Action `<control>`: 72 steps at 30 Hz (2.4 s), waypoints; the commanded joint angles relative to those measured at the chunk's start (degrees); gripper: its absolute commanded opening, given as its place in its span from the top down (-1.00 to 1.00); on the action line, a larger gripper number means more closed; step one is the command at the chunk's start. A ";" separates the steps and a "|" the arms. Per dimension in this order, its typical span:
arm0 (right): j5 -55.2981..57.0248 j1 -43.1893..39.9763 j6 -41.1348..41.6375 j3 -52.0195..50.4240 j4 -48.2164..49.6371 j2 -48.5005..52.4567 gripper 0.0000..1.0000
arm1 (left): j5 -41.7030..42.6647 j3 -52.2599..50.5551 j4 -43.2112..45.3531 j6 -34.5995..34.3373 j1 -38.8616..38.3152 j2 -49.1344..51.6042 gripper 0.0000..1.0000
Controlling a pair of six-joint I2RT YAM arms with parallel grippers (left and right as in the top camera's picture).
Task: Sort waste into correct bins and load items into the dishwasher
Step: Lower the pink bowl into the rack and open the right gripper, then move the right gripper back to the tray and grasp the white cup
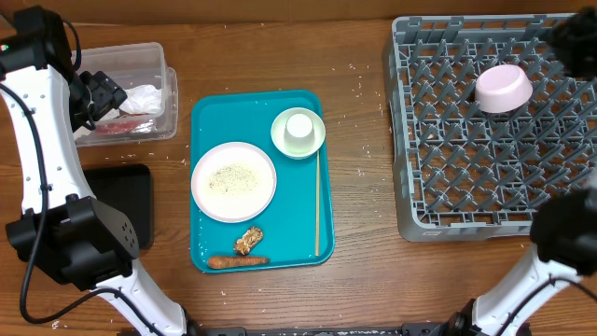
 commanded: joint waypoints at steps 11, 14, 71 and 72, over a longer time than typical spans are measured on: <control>15.32 5.05 0.48 -0.72 -2.34 8.85 0.92 | 0.26 -0.17 -0.02 -1.40 -0.13 0.63 -1.00; 15.93 4.87 0.50 -0.72 -3.23 9.90 0.92 | 0.26 -0.17 -0.02 -1.40 -0.13 0.63 -1.00; 17.29 45.70 -12.39 0.85 -12.57 1.99 -1.00 | 0.26 -0.17 -0.02 -1.40 -0.13 0.63 -1.00; 19.80 47.45 -10.56 -0.44 -11.80 1.99 -1.00 | 0.26 -0.17 -0.02 -1.40 -0.13 0.63 -1.00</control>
